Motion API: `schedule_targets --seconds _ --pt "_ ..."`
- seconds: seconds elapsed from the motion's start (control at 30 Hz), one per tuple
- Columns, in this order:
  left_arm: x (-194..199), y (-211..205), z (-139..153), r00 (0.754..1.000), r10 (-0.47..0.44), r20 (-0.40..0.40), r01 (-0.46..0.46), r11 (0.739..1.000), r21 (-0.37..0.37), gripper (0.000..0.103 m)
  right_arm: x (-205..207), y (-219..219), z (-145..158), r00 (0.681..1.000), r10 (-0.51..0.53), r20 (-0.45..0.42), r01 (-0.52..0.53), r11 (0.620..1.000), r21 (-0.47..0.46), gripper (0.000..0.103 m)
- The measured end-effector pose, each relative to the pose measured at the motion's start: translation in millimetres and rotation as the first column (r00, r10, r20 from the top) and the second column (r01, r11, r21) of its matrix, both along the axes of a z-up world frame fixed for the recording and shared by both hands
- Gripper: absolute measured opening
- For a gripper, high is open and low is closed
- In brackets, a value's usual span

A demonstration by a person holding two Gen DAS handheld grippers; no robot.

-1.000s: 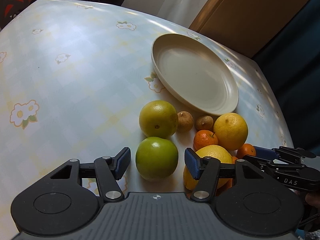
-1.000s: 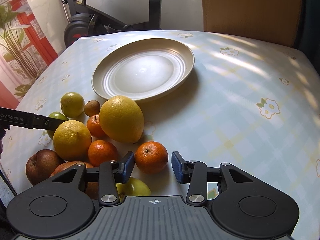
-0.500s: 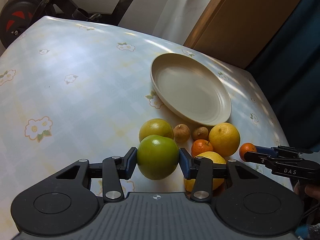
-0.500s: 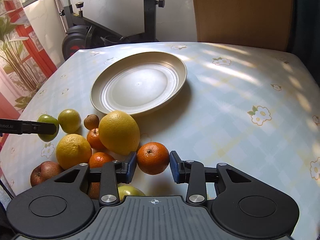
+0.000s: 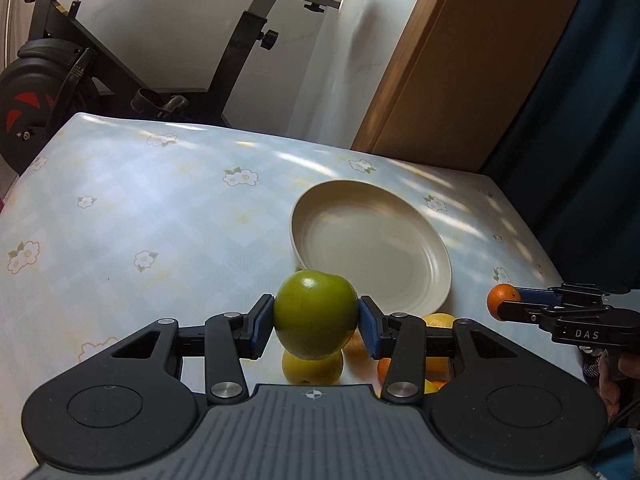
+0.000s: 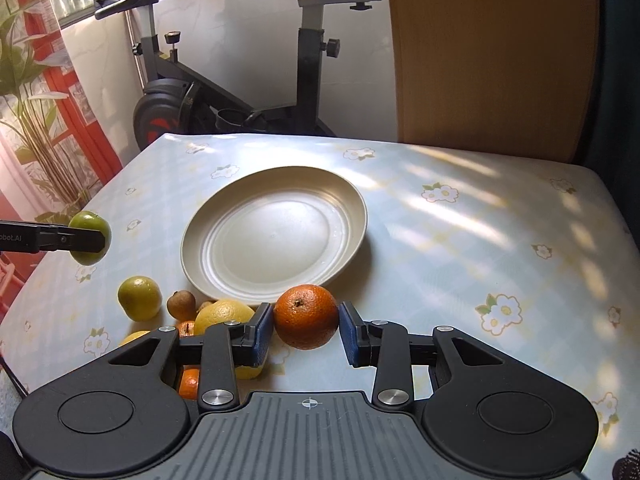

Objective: Organize fruits
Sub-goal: 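Carry both fruits over the plate and open both tools to release them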

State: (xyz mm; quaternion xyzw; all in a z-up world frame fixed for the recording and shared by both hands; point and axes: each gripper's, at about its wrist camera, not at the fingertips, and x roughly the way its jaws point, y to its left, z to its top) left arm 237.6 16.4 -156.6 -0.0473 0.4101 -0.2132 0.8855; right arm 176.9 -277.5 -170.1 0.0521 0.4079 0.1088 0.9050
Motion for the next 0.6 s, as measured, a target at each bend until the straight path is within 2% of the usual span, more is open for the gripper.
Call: schedule_targets --seconds 0.27,0.43,0.6 --pt "40 -24 16 1.0 -0.022 0.016 0.022 1.0 0.0 0.047 44 2 13 0.997 0.062 0.05 -0.059 0.997 -0.058 0.033" --pt "75 -45 2 0.998 -0.053 -0.045 0.053 0.999 -0.014 0.047 77 10 5 0.995 0.09 0.048 -0.086 0.992 -0.092 0.033" --pt "106 -76 -20 0.993 -0.088 -0.073 0.092 0.994 0.053 0.047 102 20 -10 0.99 0.138 0.034 -0.134 0.985 -0.111 0.033"
